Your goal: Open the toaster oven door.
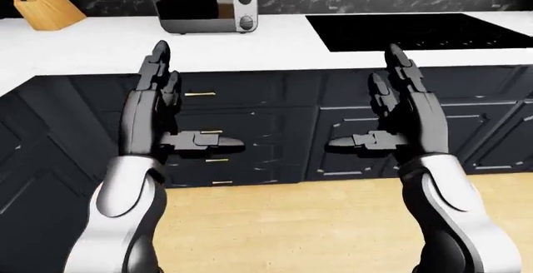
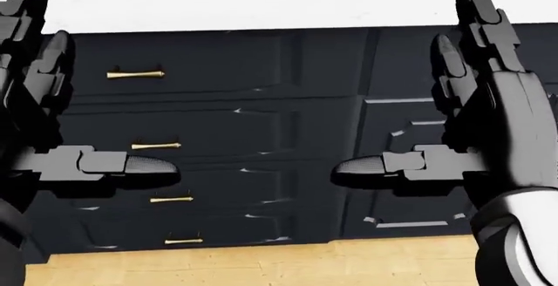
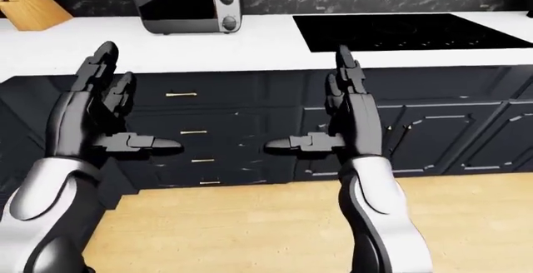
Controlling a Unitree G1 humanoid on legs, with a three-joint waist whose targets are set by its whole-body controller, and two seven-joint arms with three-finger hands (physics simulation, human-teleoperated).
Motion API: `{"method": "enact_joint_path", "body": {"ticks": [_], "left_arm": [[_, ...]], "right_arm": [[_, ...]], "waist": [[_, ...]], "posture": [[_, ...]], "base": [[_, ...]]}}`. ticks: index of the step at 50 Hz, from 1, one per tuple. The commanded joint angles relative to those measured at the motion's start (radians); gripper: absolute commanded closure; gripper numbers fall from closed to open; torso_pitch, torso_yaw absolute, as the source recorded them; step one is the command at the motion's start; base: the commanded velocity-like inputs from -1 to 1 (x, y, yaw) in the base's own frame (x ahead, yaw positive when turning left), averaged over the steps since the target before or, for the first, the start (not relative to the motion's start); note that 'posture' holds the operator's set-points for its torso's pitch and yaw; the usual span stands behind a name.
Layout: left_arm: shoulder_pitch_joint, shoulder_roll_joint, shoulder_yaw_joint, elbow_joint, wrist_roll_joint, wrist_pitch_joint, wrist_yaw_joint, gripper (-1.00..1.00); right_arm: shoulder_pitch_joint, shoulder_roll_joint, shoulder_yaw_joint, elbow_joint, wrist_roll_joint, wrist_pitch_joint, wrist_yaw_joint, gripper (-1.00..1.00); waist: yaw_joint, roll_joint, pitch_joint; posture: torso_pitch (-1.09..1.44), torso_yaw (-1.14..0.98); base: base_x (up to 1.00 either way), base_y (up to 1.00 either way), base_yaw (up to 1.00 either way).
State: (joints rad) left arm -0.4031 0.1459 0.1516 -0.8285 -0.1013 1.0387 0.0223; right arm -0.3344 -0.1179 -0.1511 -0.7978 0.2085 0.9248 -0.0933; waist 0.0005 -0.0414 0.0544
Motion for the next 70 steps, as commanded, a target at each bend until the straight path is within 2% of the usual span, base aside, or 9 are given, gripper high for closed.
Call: {"method": "enact_joint_path", "body": {"ticks": [1,10,21,24,33,37,49,63,70], "left_arm": [[-0.014,0.008,0.017,-0.019,0.001,-0.044,0.008,-1.0],[-0.009,0.006,0.005,-0.024,0.002,-0.04,0.013,-1.0],[0.005,0.001,-0.001,-0.013,0.006,-0.061,0.012,-1.0],[0.006,-0.001,-0.004,-0.009,0.008,-0.066,0.012,-1.0],[0.004,-0.007,-0.013,0.0,0.01,-0.064,0.015,-1.0],[0.0,-0.008,-0.013,0.003,0.01,-0.064,0.013,-1.0],[0.018,-0.014,-0.017,-0.001,0.013,-0.08,0.011,-1.0],[0.022,-0.013,-0.009,0.005,0.008,-0.092,0.011,-1.0],[0.039,-0.013,-0.002,0.008,0.005,-0.107,0.009,-1.0]], "right_arm": [[-0.026,0.0,0.01,-0.027,0.007,-0.034,0.001,-1.0],[-0.018,0.011,0.009,-0.02,0.022,-0.041,-0.002,-1.0],[0.0,0.013,0.006,-0.016,0.085,-0.067,-0.024,-1.0],[0.005,0.008,0.013,-0.012,0.081,-0.078,-0.026,-1.0],[0.015,0.011,0.003,-0.004,0.088,-0.093,-0.026,-1.0],[0.011,0.01,0.002,-0.005,0.094,-0.089,-0.031,-1.0],[0.028,0.008,-0.01,-0.012,0.116,-0.117,-0.036,-1.0],[0.04,0.008,-0.009,-0.013,0.138,-0.134,-0.05,-1.0],[0.046,0.008,-0.013,-0.009,0.145,-0.14,-0.054,-1.0]], "waist": [[0.005,-0.002,-0.013],[-0.013,0.138,-0.032],[0.027,0.05,-0.022],[0.024,-0.039,-0.063],[0.011,0.031,-0.024],[0.019,0.128,-0.054],[0.013,-0.025,-0.039],[-0.01,0.151,-0.035],[0.018,0.081,-0.027]], "posture": [[0.0,0.0],[0.0,0.0],[0.0,0.0],[0.0,0.0],[0.0,0.0],[0.0,0.0],[0.0,0.0],[0.0,0.0],[0.0,0.0]], "base": [[0.45,0.0,0.0],[0.46,0.0,0.0],[0.46,0.0,0.0],[0.1,0.03,0.1],[0.0,0.0,0.72],[0.0,0.0,0.76],[0.03,0.01,0.13],[0.38,0.0,0.0],[0.5,0.0,0.0]]}}
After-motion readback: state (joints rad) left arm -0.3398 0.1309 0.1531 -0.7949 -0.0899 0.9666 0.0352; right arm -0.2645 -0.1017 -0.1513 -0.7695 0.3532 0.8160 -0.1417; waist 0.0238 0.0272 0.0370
